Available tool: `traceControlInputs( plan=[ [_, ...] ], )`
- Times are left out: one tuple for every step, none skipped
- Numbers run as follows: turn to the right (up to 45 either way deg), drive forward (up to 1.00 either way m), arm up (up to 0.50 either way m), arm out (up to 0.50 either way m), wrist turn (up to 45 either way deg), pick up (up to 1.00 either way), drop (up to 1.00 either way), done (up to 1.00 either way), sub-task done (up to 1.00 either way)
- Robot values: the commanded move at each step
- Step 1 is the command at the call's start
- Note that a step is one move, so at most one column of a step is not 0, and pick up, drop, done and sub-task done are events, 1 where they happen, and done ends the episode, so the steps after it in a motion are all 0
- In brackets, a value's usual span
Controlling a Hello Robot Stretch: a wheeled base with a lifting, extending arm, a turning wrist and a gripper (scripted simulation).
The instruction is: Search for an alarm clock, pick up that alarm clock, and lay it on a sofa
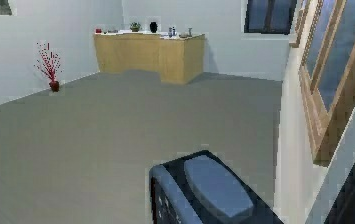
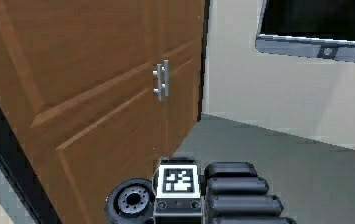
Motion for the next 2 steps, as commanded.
traceControlInputs(
  plan=[
    [-45.0, 0.00, 0.00, 0.00, 0.0, 0.00, 0.00, 0.00, 0.00],
    [-18.0, 0.00, 0.00, 0.00, 0.0, 0.00, 0.00, 0.00, 0.00]
  ],
)
